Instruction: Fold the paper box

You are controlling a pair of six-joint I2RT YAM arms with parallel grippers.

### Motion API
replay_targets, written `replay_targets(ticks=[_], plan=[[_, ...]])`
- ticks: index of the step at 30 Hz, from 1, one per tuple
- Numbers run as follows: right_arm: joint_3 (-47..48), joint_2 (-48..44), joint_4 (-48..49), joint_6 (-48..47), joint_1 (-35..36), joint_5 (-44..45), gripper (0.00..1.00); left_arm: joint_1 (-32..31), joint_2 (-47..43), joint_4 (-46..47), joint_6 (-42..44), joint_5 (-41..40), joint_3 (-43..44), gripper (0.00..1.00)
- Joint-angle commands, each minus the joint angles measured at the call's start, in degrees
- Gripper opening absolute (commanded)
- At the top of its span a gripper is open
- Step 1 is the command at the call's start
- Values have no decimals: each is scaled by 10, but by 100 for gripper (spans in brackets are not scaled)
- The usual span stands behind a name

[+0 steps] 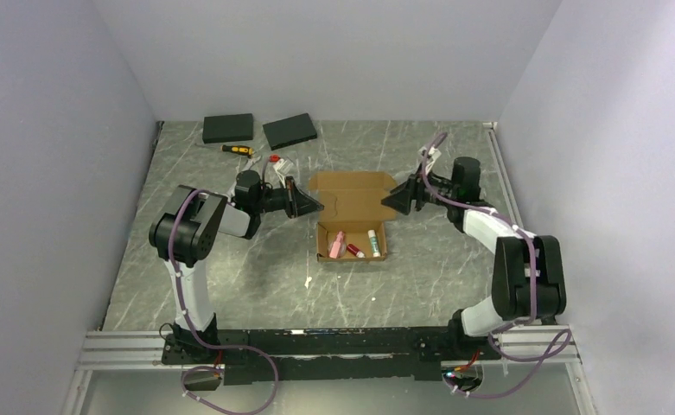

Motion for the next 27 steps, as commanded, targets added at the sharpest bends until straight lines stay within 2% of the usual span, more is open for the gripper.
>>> replay_targets(ticks=[1, 4, 9, 11, 14, 18, 22, 27], plan=[[25, -52, -21, -30, -58, -77, 69, -3, -22, -4, 51, 6, -3, 0], [13, -59, 6, 8, -99, -65, 64, -3, -24, -3, 58, 6, -5, 0], [48, 9, -47, 35, -106, 38, 26, -3, -32, -9, 67, 6, -8, 0], [74, 46, -83, 21, -93, 73, 17, -3, -35, -11, 70, 7, -8, 0], [101, 83, -124, -3, -63, 73, 11, -4, -35, -8, 69, 8, -9, 0], [96, 81, -116, -18, -34, 14, 12, -5, -39, -13, 74, 7, -11, 0], [89, 79, -107, -31, -31, -43, 27, -7, -40, -20, 81, 7, -10, 0], [86, 76, -115, -55, -6, -56, 42, -9, -41, -23, 87, 8, -11, 0]])
